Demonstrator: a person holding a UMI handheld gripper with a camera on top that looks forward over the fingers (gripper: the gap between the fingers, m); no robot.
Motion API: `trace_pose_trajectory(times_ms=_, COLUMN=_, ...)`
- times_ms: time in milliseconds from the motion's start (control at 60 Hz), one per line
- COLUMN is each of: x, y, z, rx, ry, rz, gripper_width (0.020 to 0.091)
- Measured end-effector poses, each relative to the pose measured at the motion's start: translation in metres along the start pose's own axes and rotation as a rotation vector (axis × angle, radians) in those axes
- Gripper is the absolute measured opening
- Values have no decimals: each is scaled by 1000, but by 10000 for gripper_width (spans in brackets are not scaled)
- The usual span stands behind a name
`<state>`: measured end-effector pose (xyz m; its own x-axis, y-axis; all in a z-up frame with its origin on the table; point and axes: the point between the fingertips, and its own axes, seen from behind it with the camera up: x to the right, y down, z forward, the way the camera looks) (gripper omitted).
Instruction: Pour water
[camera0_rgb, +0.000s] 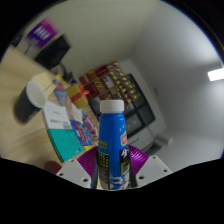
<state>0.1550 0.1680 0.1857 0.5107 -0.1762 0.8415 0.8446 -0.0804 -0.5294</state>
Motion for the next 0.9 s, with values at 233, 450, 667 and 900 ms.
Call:
trace_pose_trajectory(times_ms=233, x=-29, y=-80, z=9, rx=137, ry=45, rz=-895, gripper_width=451)
trace_pose_trajectory(times_ms=450, x=-36, y=-112, z=-4, rx=196, ry=58, rz=-1216, gripper_width=454)
trace_pose_trajectory(times_ms=667, x=-47, y=-111, z=2, rx=195, ry=55, rz=-1244, gripper_width=450)
trace_pose_trajectory(times_ms=900, x=18, y=-111, z=11, rx=130, ry=88, rz=-276, gripper_width=449)
